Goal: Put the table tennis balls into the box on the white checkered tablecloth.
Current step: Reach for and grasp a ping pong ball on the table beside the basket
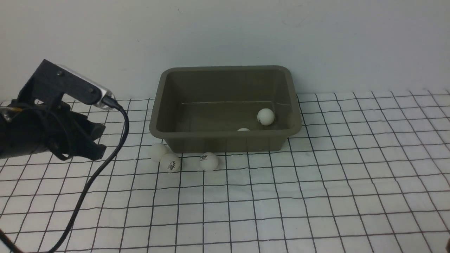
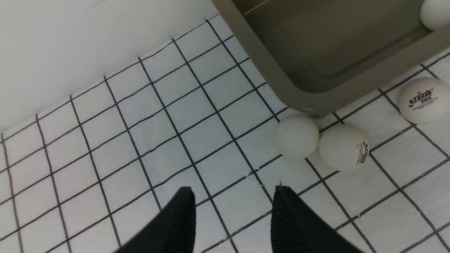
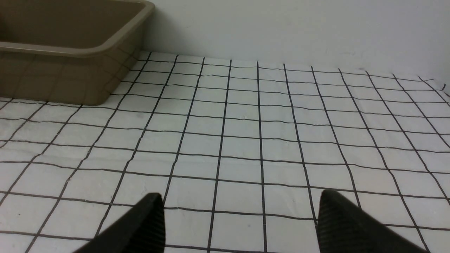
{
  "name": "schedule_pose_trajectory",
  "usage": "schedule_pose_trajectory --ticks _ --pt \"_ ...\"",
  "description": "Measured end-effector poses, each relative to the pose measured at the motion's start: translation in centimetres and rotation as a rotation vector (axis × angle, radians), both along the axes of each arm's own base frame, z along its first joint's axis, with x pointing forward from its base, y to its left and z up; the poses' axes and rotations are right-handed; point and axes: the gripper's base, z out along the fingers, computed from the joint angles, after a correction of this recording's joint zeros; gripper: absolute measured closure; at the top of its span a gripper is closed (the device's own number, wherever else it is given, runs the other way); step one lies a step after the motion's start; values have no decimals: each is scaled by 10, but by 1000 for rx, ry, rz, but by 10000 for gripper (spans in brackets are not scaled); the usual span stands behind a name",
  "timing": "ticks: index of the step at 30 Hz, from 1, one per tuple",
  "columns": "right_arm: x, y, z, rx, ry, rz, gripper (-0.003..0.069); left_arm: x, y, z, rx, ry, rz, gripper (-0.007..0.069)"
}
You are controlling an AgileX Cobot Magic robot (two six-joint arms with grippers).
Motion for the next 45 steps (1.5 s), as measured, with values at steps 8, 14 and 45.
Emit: schedule_pose_trajectory --ticks 8,14,45 --pt "0 0 0 0 -1 0 132 9 -12 -3 -177 98 -16 230" --pt "0 0 0 0 -1 0 132 10 -13 -1 -221 92 2 218" --pt "0 0 0 7 0 -2 132 68 31 -92 -252 20 -374 218"
